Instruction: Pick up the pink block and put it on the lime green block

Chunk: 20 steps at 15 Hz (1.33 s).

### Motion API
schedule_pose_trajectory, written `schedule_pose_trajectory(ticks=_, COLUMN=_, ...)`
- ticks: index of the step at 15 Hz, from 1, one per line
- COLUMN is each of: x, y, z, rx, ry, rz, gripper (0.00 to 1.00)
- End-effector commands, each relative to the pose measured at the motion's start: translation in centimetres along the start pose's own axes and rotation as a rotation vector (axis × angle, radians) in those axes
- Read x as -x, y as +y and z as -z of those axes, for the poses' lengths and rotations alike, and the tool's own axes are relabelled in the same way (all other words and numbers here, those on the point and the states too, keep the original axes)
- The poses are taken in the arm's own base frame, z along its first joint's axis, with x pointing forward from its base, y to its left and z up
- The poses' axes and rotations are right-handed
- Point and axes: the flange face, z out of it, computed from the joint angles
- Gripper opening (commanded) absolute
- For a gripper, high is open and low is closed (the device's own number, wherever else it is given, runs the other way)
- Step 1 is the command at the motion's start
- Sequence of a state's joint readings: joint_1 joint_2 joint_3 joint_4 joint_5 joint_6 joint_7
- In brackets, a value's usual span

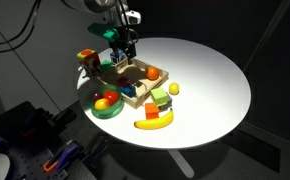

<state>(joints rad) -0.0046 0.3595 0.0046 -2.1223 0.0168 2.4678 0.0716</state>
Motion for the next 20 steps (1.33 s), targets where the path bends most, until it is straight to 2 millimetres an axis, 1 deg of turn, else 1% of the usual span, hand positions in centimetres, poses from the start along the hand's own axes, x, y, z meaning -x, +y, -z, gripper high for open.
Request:
schedule_pose_trajectory(ticks=1, x=0.0, y=0.0, z=0.1, rx=0.0, ry=-0.001, rz=0.0, gripper=1.0)
schedule_pose_trajectory(ticks=3, x=0.0, y=0.0, z=0.1, rx=0.0, ry=-0.001, rz=0.0, gripper=1.0)
schedule_pose_trajectory(ticks=5, x=-0.6, y=0.4, z=-0.8, rx=0.004, ry=-0.014, rz=-0.007, gripper=1.0)
schedule_pose_trajectory(ticks=11, x=-1.4, y=0.9, z=-4.6, rx=0.025, ry=-0.053, rz=-0.006, gripper=1.0)
schedule_pose_trajectory(ticks=15, x=-1.6, y=0.7, z=-6.8, rx=0.03, ry=-0.073, rz=0.02, gripper=1.0)
schedule_pose_trajectory(ticks=20, x=-1.6, y=0.0, z=-8.3, rx=0.032, ry=-0.092, rz=0.034, gripper=1.0)
